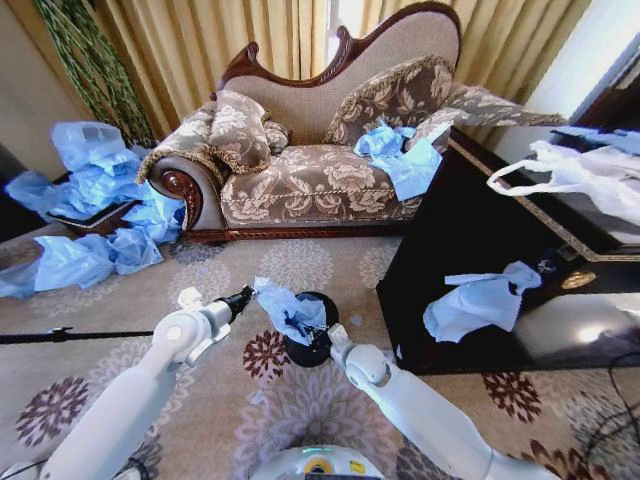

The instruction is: Place a garbage bag over the trash bin.

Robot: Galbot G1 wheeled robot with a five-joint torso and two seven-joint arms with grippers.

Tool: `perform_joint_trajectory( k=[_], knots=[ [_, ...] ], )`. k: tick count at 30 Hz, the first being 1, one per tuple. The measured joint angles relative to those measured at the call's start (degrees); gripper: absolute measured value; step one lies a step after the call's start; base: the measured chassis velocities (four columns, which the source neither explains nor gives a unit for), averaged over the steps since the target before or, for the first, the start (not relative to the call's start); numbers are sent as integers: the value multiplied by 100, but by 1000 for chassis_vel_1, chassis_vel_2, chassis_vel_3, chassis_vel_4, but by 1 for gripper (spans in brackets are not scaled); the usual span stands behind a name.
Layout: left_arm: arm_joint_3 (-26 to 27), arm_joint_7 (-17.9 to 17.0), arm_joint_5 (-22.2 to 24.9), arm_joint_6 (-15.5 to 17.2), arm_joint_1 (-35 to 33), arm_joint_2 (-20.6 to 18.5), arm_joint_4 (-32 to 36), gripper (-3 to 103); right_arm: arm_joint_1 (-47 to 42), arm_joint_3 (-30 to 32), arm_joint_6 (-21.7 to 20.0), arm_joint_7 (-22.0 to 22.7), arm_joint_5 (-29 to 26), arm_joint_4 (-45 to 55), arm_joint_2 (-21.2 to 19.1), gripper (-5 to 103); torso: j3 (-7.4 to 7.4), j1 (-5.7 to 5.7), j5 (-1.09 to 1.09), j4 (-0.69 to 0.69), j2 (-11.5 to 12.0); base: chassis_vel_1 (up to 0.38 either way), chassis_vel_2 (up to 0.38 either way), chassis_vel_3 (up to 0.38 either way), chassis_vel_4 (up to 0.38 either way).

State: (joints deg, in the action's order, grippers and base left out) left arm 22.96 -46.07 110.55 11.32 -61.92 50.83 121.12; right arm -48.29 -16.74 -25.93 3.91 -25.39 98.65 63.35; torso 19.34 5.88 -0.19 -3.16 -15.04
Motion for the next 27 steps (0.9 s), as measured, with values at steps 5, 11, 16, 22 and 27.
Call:
perform_joint_trajectory(
  k=[5, 11, 16, 22, 27],
  knots=[
    [19, 0, -26, -10, -40, 26, -23, 0, -317, 298, 221, 203, 12, 518, -211, 0, 0, 0, 0, 0, 0, 0, 0, 0, 0],
    [304, -11, -22, -24, -190, 71, 10, 0, -737, 586, 550, 453, -40, 1248, -654, 0, -1, -1, 1, 2, 0, 0, 0, 0, 0],
    [485, -25, -15, -25, -333, 85, 40, 0, -1269, 970, 668, 749, -67, 1617, -703, 0, -1, -1, 1, 0, 0, 0, 0, 0, 0],
    [762, -26, -15, 27, -697, 60, 159, 0, -2258, 1722, 891, 1031, -80, 1895, -560, 0, -2, -1, -1, -1, 0, 0, 0, 0, 0],
    [853, 87, -298, 153, -1195, 70, 353, 0, -3057, 1931, 1127, 1413, -327, 1936, -258, 0, -1, -2, -1, -1, 0, 0, 0, 0, 0]
  ],
)
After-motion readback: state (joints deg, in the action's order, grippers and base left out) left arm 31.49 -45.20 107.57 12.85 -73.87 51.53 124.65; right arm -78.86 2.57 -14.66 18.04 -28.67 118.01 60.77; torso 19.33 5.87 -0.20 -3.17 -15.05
